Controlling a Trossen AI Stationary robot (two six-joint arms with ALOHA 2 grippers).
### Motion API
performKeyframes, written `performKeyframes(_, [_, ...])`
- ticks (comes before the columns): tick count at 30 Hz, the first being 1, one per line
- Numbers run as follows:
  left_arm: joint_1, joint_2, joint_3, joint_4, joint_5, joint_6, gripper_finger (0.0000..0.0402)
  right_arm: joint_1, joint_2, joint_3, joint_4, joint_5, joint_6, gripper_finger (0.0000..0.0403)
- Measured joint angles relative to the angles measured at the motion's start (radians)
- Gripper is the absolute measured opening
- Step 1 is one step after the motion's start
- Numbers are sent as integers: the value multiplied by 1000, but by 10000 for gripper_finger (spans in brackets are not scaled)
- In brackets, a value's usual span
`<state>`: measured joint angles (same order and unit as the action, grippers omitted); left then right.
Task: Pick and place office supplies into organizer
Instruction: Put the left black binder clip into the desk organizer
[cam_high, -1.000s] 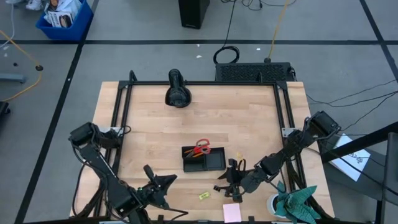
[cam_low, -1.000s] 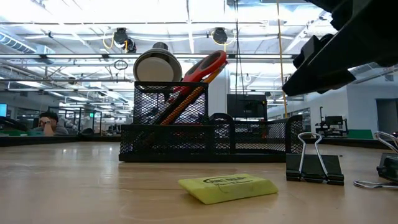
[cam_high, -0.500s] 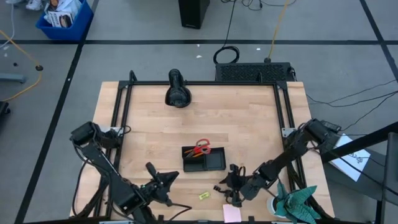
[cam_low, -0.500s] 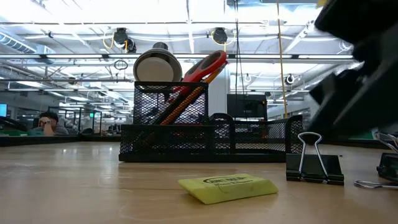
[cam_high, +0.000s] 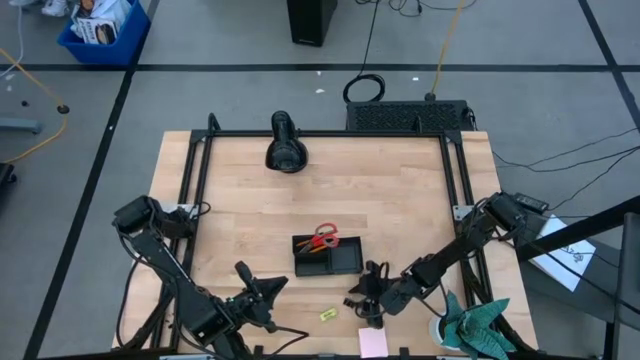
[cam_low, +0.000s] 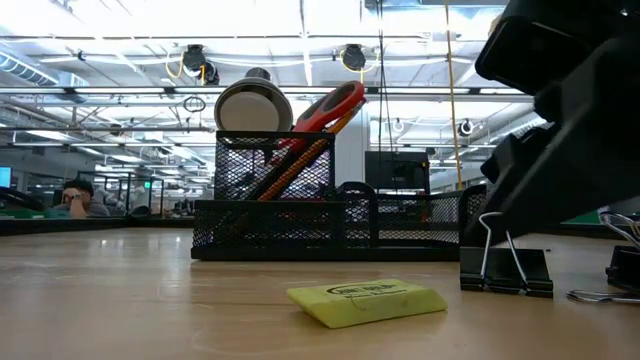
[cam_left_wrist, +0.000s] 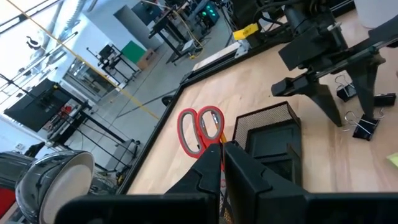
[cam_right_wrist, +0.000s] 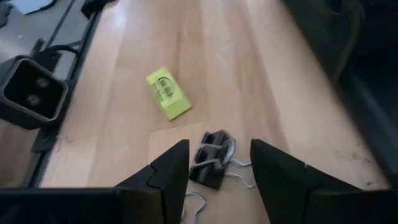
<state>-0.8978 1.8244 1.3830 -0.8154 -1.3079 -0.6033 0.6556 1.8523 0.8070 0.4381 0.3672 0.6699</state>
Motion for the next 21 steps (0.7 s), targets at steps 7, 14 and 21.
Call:
performKeyframes(7, [0,0,0,0,0,-1,26,1,0,0,-5,-5,-2,143])
performKeyframes(14, [0,0,0,1,1,-2,26,1,0,0,-14,-6,-8,97])
performKeyframes(21, [0,0,0,2,1,-4,26,0,0,0,-18,-24,-8,13])
